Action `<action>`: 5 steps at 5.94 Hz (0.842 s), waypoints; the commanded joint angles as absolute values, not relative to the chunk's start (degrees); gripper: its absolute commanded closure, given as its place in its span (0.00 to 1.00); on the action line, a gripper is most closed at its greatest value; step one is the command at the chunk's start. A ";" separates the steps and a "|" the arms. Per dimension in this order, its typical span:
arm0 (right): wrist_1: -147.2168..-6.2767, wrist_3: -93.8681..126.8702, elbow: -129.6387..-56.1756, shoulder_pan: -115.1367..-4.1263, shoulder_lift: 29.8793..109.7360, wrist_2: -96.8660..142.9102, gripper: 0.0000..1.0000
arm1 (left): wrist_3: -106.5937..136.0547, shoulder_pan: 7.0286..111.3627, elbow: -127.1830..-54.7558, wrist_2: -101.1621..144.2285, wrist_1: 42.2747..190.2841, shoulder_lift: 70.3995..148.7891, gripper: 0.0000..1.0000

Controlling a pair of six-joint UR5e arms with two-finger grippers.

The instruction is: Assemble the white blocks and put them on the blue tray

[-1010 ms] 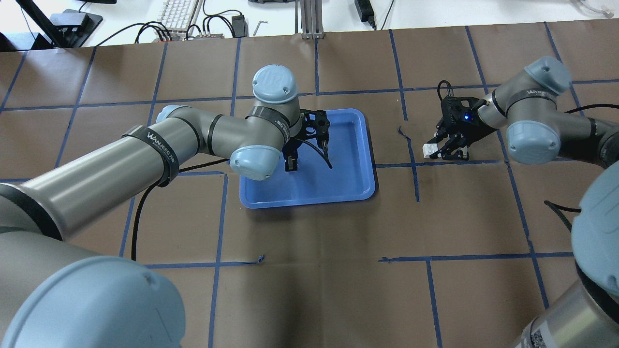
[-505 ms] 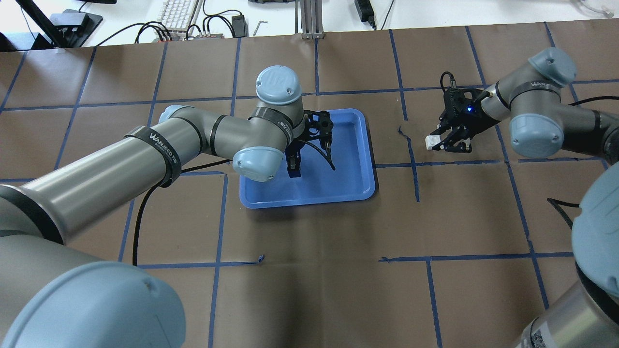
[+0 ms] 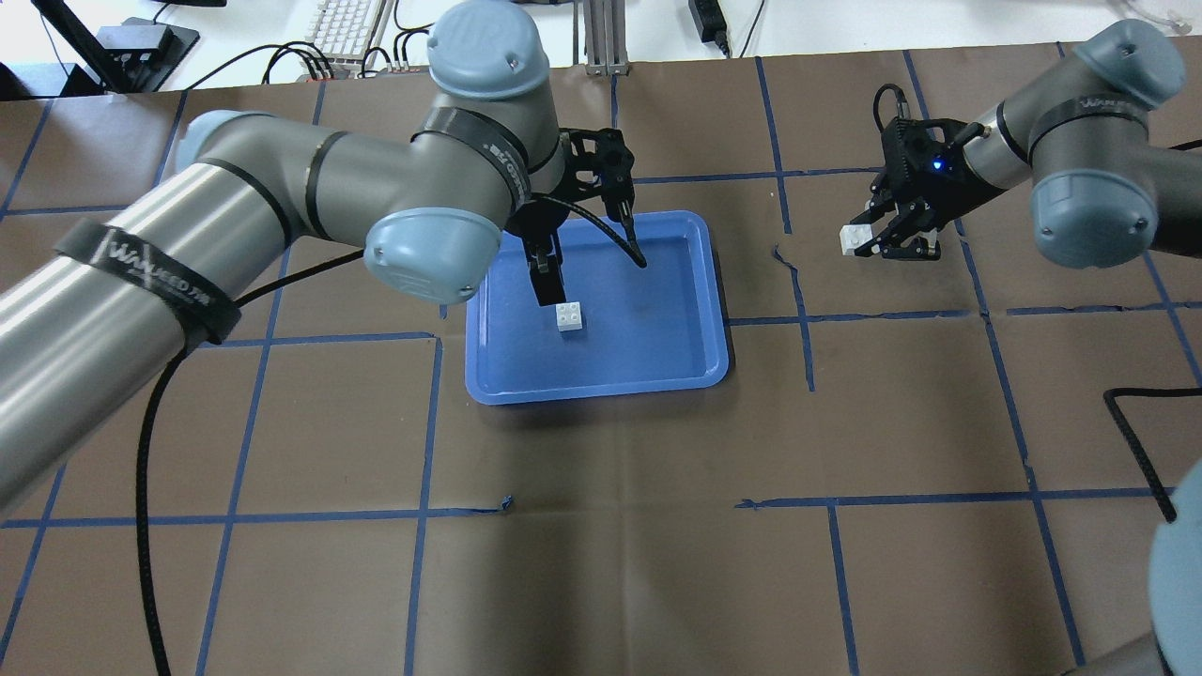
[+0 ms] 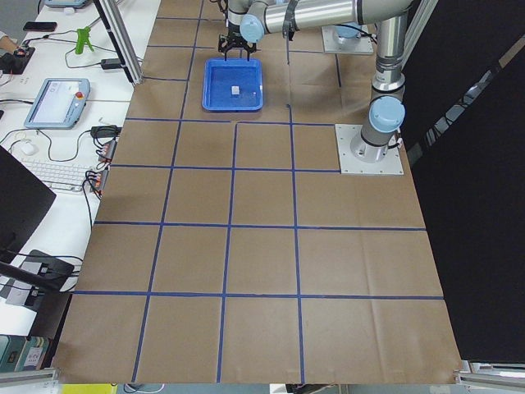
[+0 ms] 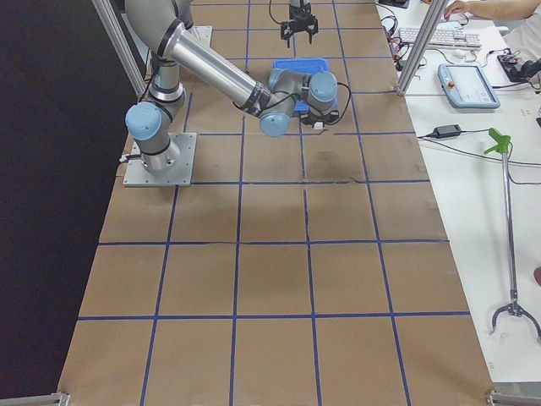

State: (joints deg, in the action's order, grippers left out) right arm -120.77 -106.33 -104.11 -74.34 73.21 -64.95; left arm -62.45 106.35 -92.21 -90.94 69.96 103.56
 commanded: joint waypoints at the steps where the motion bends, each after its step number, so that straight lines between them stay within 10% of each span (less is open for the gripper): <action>1: -120.93 -99.00 -104.15 -80.55 74.71 -62.67 0.67 | -57.42 101.98 -90.27 -90.97 83.00 94.87 0.01; 5: -136.62 -80.55 -104.06 -96.48 69.64 -62.58 0.67 | -33.16 93.88 -90.27 -90.79 87.73 90.35 0.01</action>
